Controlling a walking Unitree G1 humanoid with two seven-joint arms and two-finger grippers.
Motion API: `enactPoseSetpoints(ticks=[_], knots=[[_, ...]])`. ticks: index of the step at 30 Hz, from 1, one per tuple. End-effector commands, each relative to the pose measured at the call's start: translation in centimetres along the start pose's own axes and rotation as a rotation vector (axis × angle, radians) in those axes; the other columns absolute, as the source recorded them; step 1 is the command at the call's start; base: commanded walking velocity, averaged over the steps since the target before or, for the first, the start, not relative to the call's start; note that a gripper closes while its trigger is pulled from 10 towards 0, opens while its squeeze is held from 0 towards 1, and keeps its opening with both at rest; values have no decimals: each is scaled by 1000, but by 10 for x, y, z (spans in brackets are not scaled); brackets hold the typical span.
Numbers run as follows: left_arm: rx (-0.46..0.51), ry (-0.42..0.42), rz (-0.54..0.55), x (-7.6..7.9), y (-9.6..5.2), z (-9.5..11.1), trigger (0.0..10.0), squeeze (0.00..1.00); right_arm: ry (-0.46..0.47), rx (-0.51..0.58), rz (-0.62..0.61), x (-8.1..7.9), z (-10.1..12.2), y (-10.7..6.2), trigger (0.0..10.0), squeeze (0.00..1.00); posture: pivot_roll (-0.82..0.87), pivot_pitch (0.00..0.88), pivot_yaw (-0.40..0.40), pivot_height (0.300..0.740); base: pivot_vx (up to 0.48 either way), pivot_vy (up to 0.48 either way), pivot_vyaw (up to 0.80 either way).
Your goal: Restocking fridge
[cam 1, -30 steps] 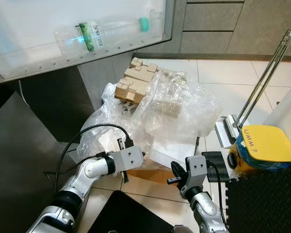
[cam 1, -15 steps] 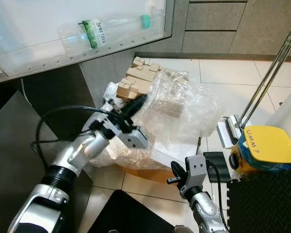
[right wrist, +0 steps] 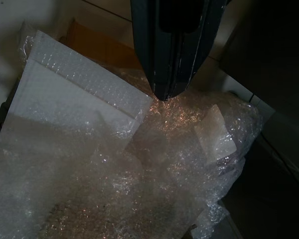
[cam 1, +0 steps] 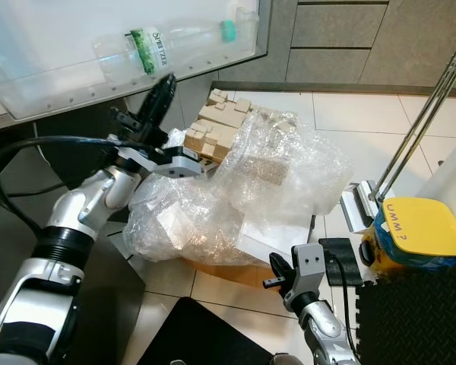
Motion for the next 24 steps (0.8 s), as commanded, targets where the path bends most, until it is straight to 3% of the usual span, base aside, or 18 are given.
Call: enactPoseSetpoints(ticks=[1, 4, 8, 24], knots=[[-20, 54, 24, -12, -1, -11, 10000, 0, 9, -22, 6, -3, -6, -2, 10000, 0, -143, 135, 75, 740, 0, 0, 0], [-40, 119, 59, -25, 3, -24, 10000, 0, 8, -22, 5, -2, -5, -1, 10000, 0, -143, 140, 74, 740, 0, 0, 0], [-50, 137, 54, -26, 3, -28, 10000, 0, 7, -23, 4, -2, -5, -2, 10000, 0, -143, 141, 73, 740, 0, 0, 0], [-124, 222, -107, -8, -12, -53, 10000, 0, 8, -31, -2, 0, -8, -5, 10000, 0, -143, 157, 75, 740, 0, 0, 0]])
Point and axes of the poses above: a point about 5 cm out from each wrist's last joint towards the gripper, its own y axis pointing out of the wrist towards the gripper, its own z axis along the axis of the wrist's last joint, x = y × z, the point moved 2 cm from there along y, pointing out of the wrist towards the gripper, and after that the axes turned 9 degrees about -y, right-handed, at the moved point
